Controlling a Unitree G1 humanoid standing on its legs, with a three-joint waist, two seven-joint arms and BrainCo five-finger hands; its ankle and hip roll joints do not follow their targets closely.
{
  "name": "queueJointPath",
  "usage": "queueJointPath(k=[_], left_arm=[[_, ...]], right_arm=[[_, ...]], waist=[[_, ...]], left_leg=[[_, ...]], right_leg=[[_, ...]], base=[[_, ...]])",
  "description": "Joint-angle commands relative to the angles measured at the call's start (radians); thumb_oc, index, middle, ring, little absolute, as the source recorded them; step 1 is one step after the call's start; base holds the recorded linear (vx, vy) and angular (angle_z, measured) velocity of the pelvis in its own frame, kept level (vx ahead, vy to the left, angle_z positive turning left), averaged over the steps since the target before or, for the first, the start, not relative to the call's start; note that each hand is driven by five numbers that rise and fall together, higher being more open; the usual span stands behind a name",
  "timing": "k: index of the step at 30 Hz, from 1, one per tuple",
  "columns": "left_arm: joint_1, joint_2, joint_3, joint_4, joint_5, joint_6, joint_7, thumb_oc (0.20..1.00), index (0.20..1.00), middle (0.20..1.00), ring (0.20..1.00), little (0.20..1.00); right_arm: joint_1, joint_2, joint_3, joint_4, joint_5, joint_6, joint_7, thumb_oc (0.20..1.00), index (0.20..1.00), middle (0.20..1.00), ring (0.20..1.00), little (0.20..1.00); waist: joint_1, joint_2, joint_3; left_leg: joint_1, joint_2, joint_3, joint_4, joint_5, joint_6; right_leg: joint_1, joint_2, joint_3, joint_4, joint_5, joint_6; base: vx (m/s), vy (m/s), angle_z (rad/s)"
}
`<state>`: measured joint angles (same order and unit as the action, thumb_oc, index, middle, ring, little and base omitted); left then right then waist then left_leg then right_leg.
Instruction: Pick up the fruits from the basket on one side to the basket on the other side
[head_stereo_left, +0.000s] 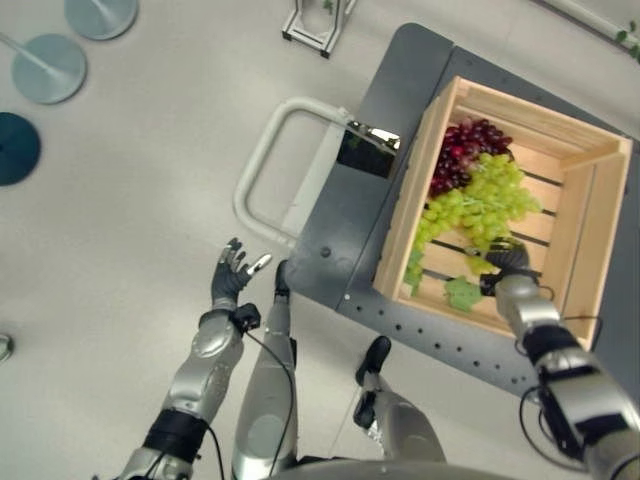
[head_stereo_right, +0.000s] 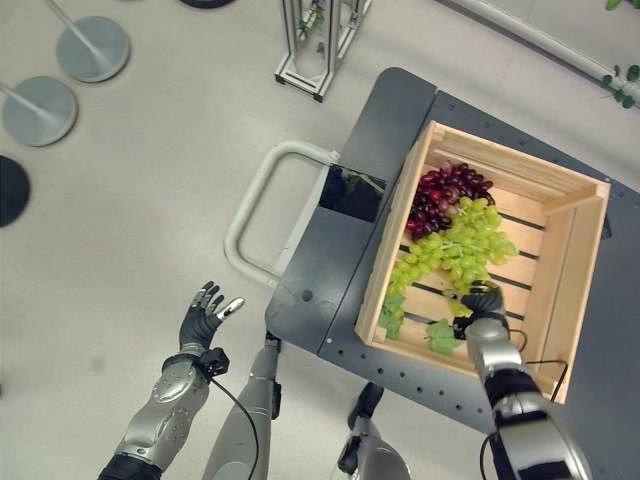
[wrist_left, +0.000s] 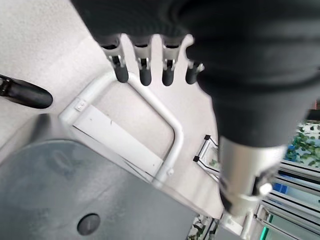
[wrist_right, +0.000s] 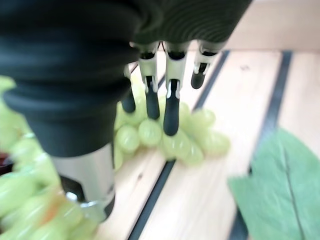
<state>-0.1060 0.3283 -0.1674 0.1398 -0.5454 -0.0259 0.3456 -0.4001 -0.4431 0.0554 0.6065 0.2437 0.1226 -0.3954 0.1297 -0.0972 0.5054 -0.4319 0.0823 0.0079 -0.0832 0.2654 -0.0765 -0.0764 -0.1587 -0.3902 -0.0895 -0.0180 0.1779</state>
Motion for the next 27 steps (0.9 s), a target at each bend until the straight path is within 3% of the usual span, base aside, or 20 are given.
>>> queueJointPath(k=[1, 12, 19, 27], left_arm=[[-0.014, 0.000, 0.055, -0.054, 0.005, -0.028, 0.012, 1.000, 1.000, 1.000, 1.000, 1.000], [-0.003, 0.011, 0.089, -0.062, 0.012, -0.024, 0.012, 1.000, 1.000, 1.000, 1.000, 1.000], [0.001, 0.009, 0.091, -0.067, 0.010, -0.024, 0.015, 1.000, 1.000, 1.000, 1.000, 1.000], [0.002, 0.002, 0.054, -0.077, -0.002, -0.032, 0.011, 1.000, 1.000, 1.000, 1.000, 1.000]], right_arm=[[-0.020, -0.018, -0.047, -0.093, -0.050, -0.048, -0.009, 1.000, 1.000, 1.000, 1.000, 1.000], [0.107, 0.001, -0.134, -0.206, -0.081, -0.044, -0.005, 1.000, 1.000, 1.000, 1.000, 1.000], [0.080, -0.009, -0.152, -0.132, -0.071, -0.037, -0.037, 1.000, 1.000, 1.000, 1.000, 1.000], [-0.083, -0.033, -0.055, 0.075, -0.068, -0.012, -0.042, 1.000, 1.000, 1.000, 1.000, 1.000]], waist=[[-0.001, -0.054, 0.004], [-0.027, -0.069, -0.004], [-0.024, -0.069, -0.008], [0.003, -0.050, -0.004]], left_leg=[[0.105, -0.004, 0.021, 0.008, -0.149, 0.000], [0.105, 0.000, 0.028, 0.008, -0.154, 0.000], [0.103, -0.001, 0.024, 0.008, -0.155, 0.002], [0.102, -0.008, 0.016, 0.008, -0.157, 0.006]], right_leg=[[-0.119, -0.067, 0.080, 0.027, 0.111, 0.028], [-0.126, -0.063, 0.090, 0.025, 0.108, 0.027], [-0.130, -0.062, 0.089, 0.027, 0.110, 0.027], [-0.131, -0.062, 0.089, 0.026, 0.112, 0.025]], base=[[0.00, 0.000, 0.00], [0.00, 0.000, 0.00], [0.00, 0.000, 0.00], [0.00, 0.000, 0.00]])
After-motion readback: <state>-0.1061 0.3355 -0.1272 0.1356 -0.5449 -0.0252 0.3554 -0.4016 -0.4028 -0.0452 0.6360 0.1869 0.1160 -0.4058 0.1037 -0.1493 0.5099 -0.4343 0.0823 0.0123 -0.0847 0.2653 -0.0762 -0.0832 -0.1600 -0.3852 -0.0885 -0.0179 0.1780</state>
